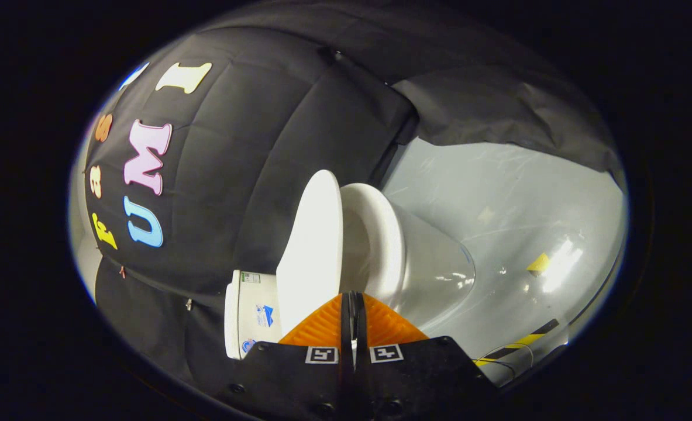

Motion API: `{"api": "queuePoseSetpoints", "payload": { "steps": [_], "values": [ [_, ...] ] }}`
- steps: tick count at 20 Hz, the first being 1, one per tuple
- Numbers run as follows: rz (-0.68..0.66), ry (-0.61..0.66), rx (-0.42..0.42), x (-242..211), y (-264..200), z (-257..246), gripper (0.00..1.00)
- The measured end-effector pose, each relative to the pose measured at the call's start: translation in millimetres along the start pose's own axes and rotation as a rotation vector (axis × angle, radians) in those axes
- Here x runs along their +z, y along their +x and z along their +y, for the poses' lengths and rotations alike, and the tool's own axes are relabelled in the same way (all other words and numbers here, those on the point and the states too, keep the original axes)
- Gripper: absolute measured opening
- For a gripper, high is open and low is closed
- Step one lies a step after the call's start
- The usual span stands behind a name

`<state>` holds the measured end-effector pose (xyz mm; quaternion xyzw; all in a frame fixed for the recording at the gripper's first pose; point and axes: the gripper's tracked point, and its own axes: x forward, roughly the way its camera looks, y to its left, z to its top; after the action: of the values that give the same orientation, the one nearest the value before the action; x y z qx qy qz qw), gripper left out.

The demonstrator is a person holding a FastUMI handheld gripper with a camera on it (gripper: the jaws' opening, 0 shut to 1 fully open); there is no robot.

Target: Open the toilet lid.

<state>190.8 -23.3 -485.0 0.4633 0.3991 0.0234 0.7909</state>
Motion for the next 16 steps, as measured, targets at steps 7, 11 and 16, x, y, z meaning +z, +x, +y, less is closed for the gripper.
{"api": "queuePoseSetpoints", "payload": {
  "steps": [7,11,16],
  "values": [
    [-0.058,-0.104,-0.047,0,-23,61,0.05],
    [-0.087,-0.175,-0.059,-2,-38,105,0.05],
    [-0.118,-0.289,-0.102,-18,-51,154,0.05]
  ]
}}
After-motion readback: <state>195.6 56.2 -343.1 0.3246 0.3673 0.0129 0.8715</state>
